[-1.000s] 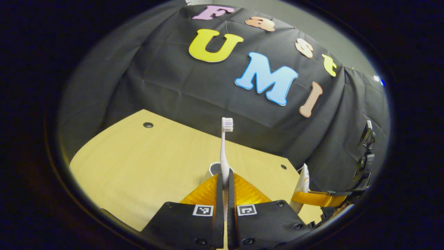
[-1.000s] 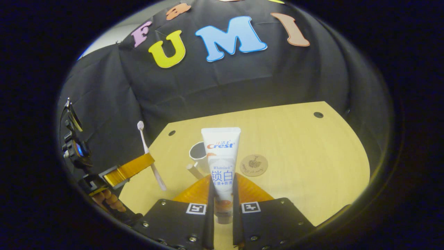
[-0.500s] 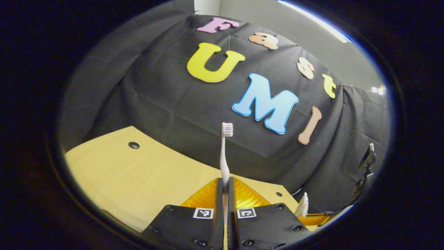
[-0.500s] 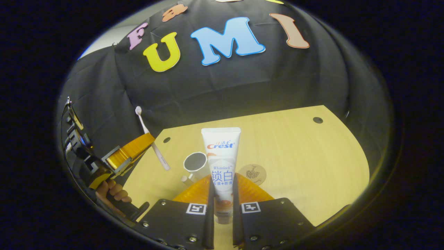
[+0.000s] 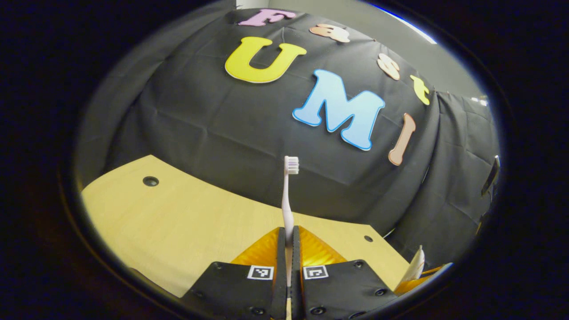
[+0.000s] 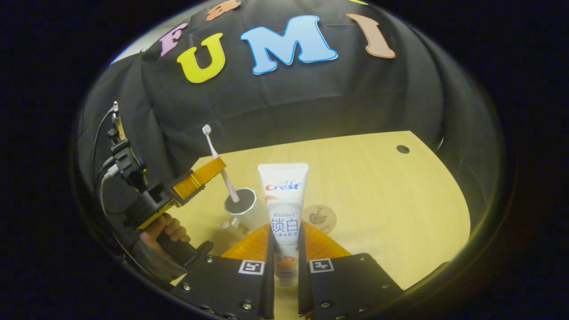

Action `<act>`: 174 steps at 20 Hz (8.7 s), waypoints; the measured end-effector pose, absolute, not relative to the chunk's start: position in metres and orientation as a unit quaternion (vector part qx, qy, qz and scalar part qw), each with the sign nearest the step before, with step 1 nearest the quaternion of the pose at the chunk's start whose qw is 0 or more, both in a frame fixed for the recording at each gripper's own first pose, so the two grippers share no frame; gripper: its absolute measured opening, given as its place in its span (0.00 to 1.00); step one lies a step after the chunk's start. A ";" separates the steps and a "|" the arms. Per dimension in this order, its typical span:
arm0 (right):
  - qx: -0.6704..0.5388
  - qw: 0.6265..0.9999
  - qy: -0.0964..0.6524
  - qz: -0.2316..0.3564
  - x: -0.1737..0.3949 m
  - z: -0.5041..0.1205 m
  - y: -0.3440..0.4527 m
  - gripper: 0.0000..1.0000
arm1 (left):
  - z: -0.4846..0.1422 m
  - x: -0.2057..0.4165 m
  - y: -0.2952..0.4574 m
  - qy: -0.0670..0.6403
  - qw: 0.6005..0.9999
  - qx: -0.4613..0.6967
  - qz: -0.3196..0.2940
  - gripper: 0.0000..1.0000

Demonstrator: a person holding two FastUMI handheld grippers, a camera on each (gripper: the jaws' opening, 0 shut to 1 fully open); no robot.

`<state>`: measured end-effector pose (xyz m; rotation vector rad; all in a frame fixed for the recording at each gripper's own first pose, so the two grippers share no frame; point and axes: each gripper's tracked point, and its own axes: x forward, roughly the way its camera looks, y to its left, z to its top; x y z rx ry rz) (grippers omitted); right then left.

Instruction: Put the toothbrush and toothpaste on the desktop into the cup, then pick up the cup and place it on the coaster on the desktop.

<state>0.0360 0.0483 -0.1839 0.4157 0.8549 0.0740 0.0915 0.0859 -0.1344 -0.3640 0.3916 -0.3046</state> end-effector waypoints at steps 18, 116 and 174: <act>0.211 0.899 0.372 0.088 0.102 -0.167 0.079 0.22 | -0.174 0.054 0.099 0.280 0.935 -0.177 -0.128 0.94; 0.133 0.912 0.387 0.025 0.060 -0.220 -0.045 0.33 | -0.303 -0.011 0.099 0.557 0.822 0.070 -0.097 0.39; 0.139 0.960 0.239 0.051 -0.020 -0.104 -0.122 0.30 | -0.120 -0.099 -0.055 0.304 0.944 0.004 -0.130 0.84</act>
